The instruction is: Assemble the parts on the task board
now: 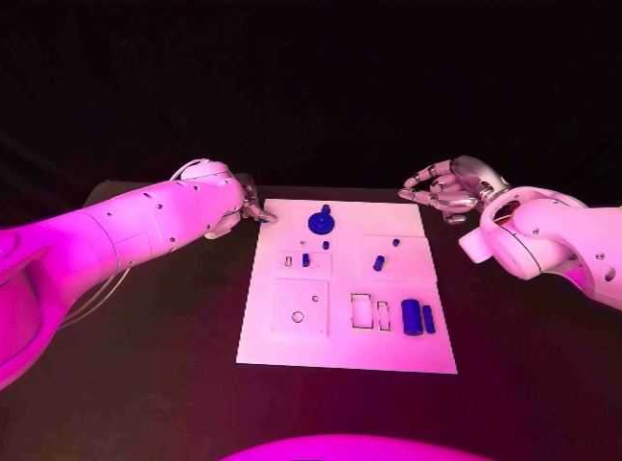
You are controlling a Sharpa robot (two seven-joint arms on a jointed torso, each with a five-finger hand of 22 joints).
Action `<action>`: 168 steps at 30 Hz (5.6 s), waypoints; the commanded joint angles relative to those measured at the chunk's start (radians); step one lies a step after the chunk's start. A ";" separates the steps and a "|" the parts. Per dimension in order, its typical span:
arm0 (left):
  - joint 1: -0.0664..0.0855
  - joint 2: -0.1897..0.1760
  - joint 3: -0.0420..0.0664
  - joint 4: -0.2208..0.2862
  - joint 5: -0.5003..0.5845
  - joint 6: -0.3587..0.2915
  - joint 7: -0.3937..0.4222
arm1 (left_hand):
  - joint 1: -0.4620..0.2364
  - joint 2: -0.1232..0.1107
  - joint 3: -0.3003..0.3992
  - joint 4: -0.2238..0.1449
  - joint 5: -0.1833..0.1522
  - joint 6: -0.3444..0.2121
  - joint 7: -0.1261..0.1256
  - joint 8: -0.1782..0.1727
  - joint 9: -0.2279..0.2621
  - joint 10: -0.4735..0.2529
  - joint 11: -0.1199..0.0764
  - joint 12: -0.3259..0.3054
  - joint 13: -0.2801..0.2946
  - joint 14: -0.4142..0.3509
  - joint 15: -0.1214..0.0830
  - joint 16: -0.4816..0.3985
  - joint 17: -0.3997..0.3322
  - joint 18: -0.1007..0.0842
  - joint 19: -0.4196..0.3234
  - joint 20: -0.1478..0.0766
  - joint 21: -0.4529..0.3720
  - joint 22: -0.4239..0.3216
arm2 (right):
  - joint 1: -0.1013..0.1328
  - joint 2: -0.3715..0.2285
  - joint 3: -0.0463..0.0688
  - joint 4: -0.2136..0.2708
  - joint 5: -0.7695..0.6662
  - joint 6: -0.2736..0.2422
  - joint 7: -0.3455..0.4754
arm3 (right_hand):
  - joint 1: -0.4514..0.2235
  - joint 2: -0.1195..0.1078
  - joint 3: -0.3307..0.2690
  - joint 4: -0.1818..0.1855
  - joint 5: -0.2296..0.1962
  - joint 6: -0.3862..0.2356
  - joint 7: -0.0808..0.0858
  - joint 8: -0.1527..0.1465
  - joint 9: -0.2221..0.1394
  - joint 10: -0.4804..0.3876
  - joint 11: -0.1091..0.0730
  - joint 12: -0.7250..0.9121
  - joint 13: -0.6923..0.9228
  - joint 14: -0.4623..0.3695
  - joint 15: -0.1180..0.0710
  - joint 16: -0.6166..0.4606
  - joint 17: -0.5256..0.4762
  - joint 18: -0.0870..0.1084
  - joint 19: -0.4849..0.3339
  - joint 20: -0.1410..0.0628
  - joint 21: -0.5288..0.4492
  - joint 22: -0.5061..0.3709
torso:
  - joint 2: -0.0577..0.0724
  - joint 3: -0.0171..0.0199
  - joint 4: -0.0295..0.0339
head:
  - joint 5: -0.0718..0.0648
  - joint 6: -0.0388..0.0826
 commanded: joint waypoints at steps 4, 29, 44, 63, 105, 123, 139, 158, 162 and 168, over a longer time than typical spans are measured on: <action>0.000 0.002 0.000 0.002 0.014 0.015 0.015 | 0.040 0.050 -0.007 0.002 0.011 -0.013 0.000 0.006 -0.016 -0.011 -0.005 -0.011 0.001 0.078 0.002 0.009 0.182 0.000 -0.015 0.000 -0.009 -0.003 | -0.001 0.001 0.000 0.000 -0.002 0.003 0.001 | -0.035 -0.009 0.011 0.009 0.022 -0.009 -0.003 0.025 0.011 -0.008 -0.005 -0.005 -0.003 0.049 -0.008 -0.006 0.077 0.023 -0.006 -0.005 -0.020 0.090 | 0.000 0.0003 -0.0002 | 0.002 0.001; 0.000 -0.006 0.000 0.001 0.066 0.055 0.031 | 0.163 0.140 0.119 0.004 0.012 -0.065 0.022 -0.037 -0.052 -0.109 0.014 -0.081 -0.110 0.056 0.018 -0.016 0.139 0.015 -0.063 0.011 -0.058 -0.067 | -0.001 0.002 0.000 -0.003 -0.002 0.006 0.001 | -0.035 -0.009 0.011 0.009 0.022 -0.009 -0.003 0.025 0.011 -0.008 -0.005 -0.005 -0.003 0.049 -0.008 -0.006 0.077 0.023 -0.006 -0.005 -0.020 0.090 | 0.000 -0.0006 0.0006 | 0.003 0.003; 0.000 -0.034 0.008 0.025 0.165 0.035 0.065 | -0.027 -0.075 0.823 -0.069 0.011 -0.087 0.039 0.012 -0.031 -0.120 0.028 -0.087 -0.131 0.049 0.030 -0.023 0.127 0.020 -0.073 0.023 -0.078 -0.084 | -0.002 0.002 0.000 -0.006 -0.002 0.007 0.002 | -0.035 -0.009 0.011 0.009 0.022 -0.009 -0.003 0.025 0.011 -0.008 -0.005 -0.005 -0.003 0.049 -0.008 -0.006 0.077 0.023 -0.006 -0.005 -0.020 0.090 | 0.000 -0.0008 0.0002 | 0.003 0.006; 0.001 -0.090 0.024 0.054 0.306 0.042 0.091 | -0.088 -0.075 0.919 -0.133 0.011 -0.096 0.044 0.021 -0.026 -0.135 0.033 -0.092 -0.145 0.043 0.034 -0.028 0.117 0.023 -0.082 0.027 -0.087 -0.094 | -0.003 0.000 0.000 -0.007 -0.002 0.007 0.001 | -0.034 -0.009 0.013 0.009 0.022 -0.010 -0.003 0.027 0.010 -0.006 -0.006 -0.004 -0.002 0.049 -0.009 -0.006 0.077 0.022 -0.005 -0.006 -0.019 0.091 | 0.000 -0.0007 -0.0005 | 0.008 0.006; 0.006 -0.175 0.039 0.144 0.068 -0.149 0.394 | 0.025 -0.242 0.688 -0.295 0.012 -0.261 0.137 -0.231 -0.212 -0.349 0.125 -0.351 -0.355 -0.227 0.118 -0.244 -0.270 0.107 -0.400 0.102 -0.437 -0.490 | -0.003 -0.005 0.000 -0.007 -0.002 0.005 0.002 | -0.034 -0.009 0.013 0.009 0.022 -0.010 -0.003 0.027 0.010 -0.006 -0.006 -0.004 -0.002 0.049 -0.009 -0.006 0.077 0.022 -0.005 -0.006 -0.019 0.091 | -0.001 -0.0006 0.0016 | 0.018 0.015; -0.014 -0.155 0.017 0.098 0.022 -0.156 0.401 | 0.029 -0.242 0.584 -0.247 0.011 -0.189 0.135 -0.265 -0.287 -0.314 0.127 -0.405 -0.428 -0.286 0.123 -0.270 -0.375 0.109 -0.409 0.111 -0.470 -0.509 | -0.006 -0.004 0.000 -0.010 -0.002 0.007 0.003 | -0.035 -0.009 0.013 0.009 0.023 -0.011 -0.004 0.030 0.010 -0.007 -0.006 -0.005 -0.004 0.049 -0.009 -0.007 0.076 0.023 -0.005 -0.006 -0.021 0.090 | 0.001 -0.0013 -0.0006 | 0.027 0.020; -0.016 -0.117 0.017 0.038 0.068 -0.047 0.385 | 0.054 -0.238 0.528 -0.203 0.011 -0.093 0.102 -0.328 -0.369 -0.261 0.084 -0.093 -0.254 -0.145 0.087 -0.111 -0.167 0.082 -0.304 0.079 -0.345 -0.369 | -0.009 -0.001 0.000 -0.014 -0.002 0.008 0.004 | -0.035 -0.009 0.013 0.009 0.023 -0.011 -0.004 0.030 0.010 -0.007 -0.006 -0.005 -0.004 0.049 -0.009 -0.007 0.076 0.023 -0.005 -0.006 -0.021 0.090 | 0.001 -0.0008 -0.0015 | 0.027 0.019; -0.019 -0.087 0.017 -0.020 0.104 -0.048 0.397 | 0.082 -0.211 0.518 -0.194 0.011 -0.098 0.106 -0.361 -0.401 -0.282 0.087 -0.013 -0.200 -0.116 0.089 -0.075 -0.116 0.073 -0.278 0.080 -0.300 -0.316 | -0.011 0.001 0.000 -0.014 -0.002 0.008 0.004 | -0.035 -0.008 0.014 0.008 0.023 -0.011 -0.004 0.031 0.009 -0.006 -0.006 -0.004 -0.003 0.049 -0.009 -0.007 0.077 0.023 -0.005 -0.006 -0.022 0.090 | 0.001 -0.0003 -0.0001 | 0.026 0.019; -0.020 -0.085 0.017 -0.027 0.106 -0.048 0.398 | 0.087 -0.207 0.522 -0.196 0.011 -0.097 0.106 -0.363 -0.403 -0.285 0.087 -0.012 -0.199 -0.116 0.089 -0.074 -0.116 0.073 -0.277 0.080 -0.297 -0.314 | -0.011 0.000 0.000 -0.013 -0.002 0.008 0.003 | -0.035 -0.008 0.014 0.008 0.023 -0.011 -0.004 0.031 0.009 -0.006 -0.006 -0.004 -0.003 0.049 -0.009 -0.007 0.077 0.023 -0.005 -0.006 -0.022 0.090 | 0.001 -0.0009 -0.0009 | 0.026 0.019; -0.022 -0.075 0.017 -0.044 0.107 -0.042 0.399 | 0.106 -0.194 0.542 -0.204 0.011 -0.089 0.105 -0.367 -0.409 -0.290 0.085 -0.010 -0.196 -0.115 0.088 -0.071 -0.114 0.073 -0.275 0.080 -0.291 -0.307 | -0.011 0.000 0.000 -0.011 -0.001 0.008 0.003 | -0.035 -0.008 0.014 0.008 0.023 -0.011 -0.004 0.031 0.009 -0.006 -0.006 -0.004 -0.003 0.049 -0.009 -0.007 0.077 0.023 -0.005 -0.006 -0.022 0.090 | 0.003 -0.0008 -0.0016 | 0.026 0.019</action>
